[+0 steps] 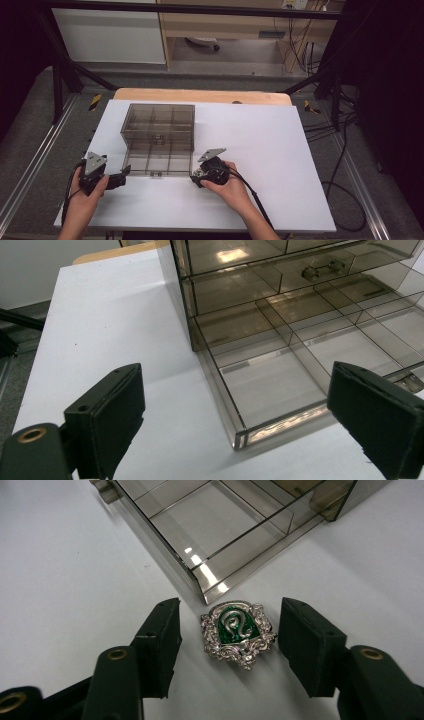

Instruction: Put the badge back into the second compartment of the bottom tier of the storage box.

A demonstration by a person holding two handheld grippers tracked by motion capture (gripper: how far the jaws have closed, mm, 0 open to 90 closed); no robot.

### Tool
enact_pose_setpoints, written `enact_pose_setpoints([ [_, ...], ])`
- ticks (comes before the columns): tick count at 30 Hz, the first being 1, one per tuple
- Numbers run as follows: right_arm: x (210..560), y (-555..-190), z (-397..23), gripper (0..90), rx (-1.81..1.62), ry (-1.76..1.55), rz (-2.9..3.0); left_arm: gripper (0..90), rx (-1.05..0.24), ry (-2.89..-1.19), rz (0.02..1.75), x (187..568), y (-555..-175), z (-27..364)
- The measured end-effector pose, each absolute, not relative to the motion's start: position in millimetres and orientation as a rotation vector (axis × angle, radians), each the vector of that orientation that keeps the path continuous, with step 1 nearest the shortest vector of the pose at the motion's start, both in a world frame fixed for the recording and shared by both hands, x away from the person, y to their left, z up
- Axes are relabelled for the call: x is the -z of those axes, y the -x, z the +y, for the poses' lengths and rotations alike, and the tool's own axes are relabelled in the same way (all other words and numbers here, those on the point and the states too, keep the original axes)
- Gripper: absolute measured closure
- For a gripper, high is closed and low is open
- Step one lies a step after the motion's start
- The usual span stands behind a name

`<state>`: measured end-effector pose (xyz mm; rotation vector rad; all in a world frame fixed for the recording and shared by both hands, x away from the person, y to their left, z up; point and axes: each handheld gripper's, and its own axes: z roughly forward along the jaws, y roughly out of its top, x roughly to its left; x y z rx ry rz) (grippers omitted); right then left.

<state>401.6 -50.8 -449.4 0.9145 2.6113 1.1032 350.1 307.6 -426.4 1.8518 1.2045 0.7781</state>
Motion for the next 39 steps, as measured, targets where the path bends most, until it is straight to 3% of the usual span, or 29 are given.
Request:
enact_pose_setpoints([
  [11,449.4,-399.8,-50.4,52.3,-1.062,-0.854,2.601,8.6,-0.778,-1.853,1.204,426.3,-350.0,307.9],
  [39,449.0,-398.3,-48.8,56.4,-1.039,-0.835,2.587,8.6,-0.773,-1.860,1.200,426.7,-349.8,307.8],
])
